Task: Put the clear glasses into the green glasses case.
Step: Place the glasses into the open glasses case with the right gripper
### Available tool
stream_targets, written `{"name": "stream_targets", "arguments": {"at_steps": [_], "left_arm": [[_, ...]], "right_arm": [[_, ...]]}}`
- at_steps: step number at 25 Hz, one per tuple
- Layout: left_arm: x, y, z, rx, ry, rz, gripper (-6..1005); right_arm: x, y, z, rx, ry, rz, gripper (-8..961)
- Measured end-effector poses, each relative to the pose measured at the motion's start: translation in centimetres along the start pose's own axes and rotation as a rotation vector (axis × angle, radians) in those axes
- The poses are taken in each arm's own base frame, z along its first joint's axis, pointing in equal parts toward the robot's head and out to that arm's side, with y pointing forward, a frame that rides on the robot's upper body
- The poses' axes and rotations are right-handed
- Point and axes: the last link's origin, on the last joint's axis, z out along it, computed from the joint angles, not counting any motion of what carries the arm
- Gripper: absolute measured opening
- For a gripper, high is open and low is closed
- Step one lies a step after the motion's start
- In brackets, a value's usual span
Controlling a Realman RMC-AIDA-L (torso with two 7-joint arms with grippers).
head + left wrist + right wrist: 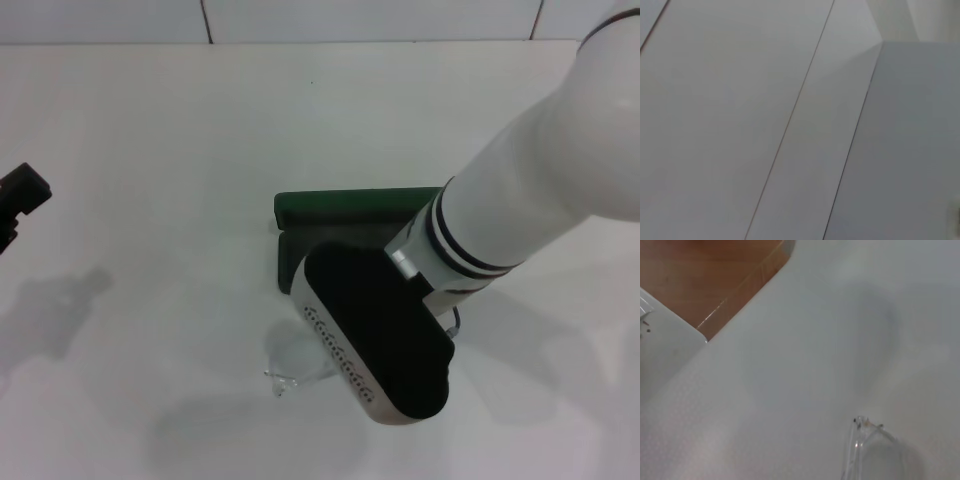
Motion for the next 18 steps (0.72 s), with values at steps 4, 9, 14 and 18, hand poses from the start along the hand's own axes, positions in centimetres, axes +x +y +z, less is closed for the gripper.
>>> {"name": "stream_targets", "arguments": {"at_steps": [4, 9, 14, 18], "left_arm": [[-0.1, 0.0, 0.0, -0.002, -0.003, 0.003, 48], [-0.1, 0.1, 0.0, -0.001, -0.003, 0.009, 48], [-0.1, 0.1, -0.1, 0.0, -0.004, 0.015, 48], [-0.2, 0.1, 0.0, -0.001, -0.002, 0.014, 48]], "right_arm": [[-0.2, -0.2, 0.4, 0.0, -0.004, 0.0, 562], [-0.1, -0.2, 0.7, -0.007, -0.006, 0.016, 557], [0.2, -0.4, 0.9, -0.015, 0.0, 0.026, 551], [0.4, -0.5, 1.1, -0.023, 0.007, 0.032, 542]]}}
